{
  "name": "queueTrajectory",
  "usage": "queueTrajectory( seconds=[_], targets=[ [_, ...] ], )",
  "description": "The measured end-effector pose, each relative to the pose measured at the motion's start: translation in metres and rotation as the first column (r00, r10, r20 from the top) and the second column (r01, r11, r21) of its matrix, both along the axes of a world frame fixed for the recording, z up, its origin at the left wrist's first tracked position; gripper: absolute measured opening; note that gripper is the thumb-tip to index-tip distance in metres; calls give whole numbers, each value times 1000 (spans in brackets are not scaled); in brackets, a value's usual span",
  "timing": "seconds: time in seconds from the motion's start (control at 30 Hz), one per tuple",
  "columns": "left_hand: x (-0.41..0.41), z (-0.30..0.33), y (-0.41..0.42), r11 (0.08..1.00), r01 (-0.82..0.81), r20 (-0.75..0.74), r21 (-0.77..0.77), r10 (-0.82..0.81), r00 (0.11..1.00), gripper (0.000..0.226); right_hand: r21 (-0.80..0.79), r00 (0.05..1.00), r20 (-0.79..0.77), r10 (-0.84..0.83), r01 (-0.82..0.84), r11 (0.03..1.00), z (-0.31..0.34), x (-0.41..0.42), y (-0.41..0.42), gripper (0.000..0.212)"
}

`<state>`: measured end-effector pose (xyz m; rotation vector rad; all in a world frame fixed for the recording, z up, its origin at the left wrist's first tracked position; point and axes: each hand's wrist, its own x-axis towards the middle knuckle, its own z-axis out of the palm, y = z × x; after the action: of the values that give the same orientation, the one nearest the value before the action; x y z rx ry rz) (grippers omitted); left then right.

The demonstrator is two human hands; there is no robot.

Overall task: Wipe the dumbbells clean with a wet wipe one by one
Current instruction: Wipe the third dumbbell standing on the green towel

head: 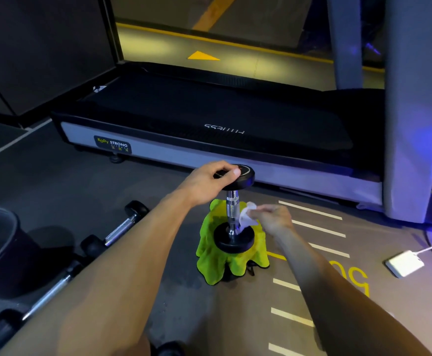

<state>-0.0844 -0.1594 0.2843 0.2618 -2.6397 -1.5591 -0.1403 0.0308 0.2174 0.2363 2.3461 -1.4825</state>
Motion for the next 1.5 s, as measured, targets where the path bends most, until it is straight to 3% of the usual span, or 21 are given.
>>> queueTrajectory(
  seconds=[0.1,0.2,0.3,0.43,0.67,0.8,0.97,1.1,1.17,1.27,1.33,1.4,1.5],
  targets=[
    [-2,0,2,1000,-2,-8,11,2,1000,26,-62,995,-84,-45,40,997,1,-8,1,20],
    [-3,-2,2,1000,-10,-15,27,10,1000,25,-4,995,-94,-22,21,1000,-7,-11,-2,28],
    [-2,-2,3,1000,-6,-16,31,7,1000,26,115,989,-117,-96,109,987,-12,-15,-1,35],
    [-2,-1,3,999,-2,-13,33,2,1000,27,133,975,-150,-164,185,974,-16,-16,2,26],
    [-2,0,5,999,-18,-27,30,19,999,17,51,976,-169,140,-134,990,-21,-9,-10,29],
    [-2,0,7,1000,-14,-35,28,15,999,20,-87,975,-108,195,-205,975,-15,-5,-13,27],
    [-1,0,8,999,-10,-31,35,12,999,26,-421,972,158,176,-95,902,3,4,-9,12],
    [-2,1,8,1000,-17,-16,23,17,1000,26,-624,904,340,259,11,781,0,-4,9,30],
    [-1,3,6,1000,-17,-13,20,17,1000,25,-549,904,311,294,-82,832,-7,0,10,37],
    [-1,3,6,1000,-19,-12,14,20,1000,25,-342,917,103,386,-332,879,-15,10,5,42],
    [-1,2,6,1000,-24,-11,10,24,1000,26,-231,908,4,419,-407,884,-20,12,0,44],
    [-1,2,6,1000,-27,-17,2,27,1000,26,-192,918,-2,396,-388,901,-14,16,-6,46],
    [-1,0,7,1000,-23,-7,8,23,1000,27,-177,971,26,237,-229,957,-10,15,-12,43]
  ],
)
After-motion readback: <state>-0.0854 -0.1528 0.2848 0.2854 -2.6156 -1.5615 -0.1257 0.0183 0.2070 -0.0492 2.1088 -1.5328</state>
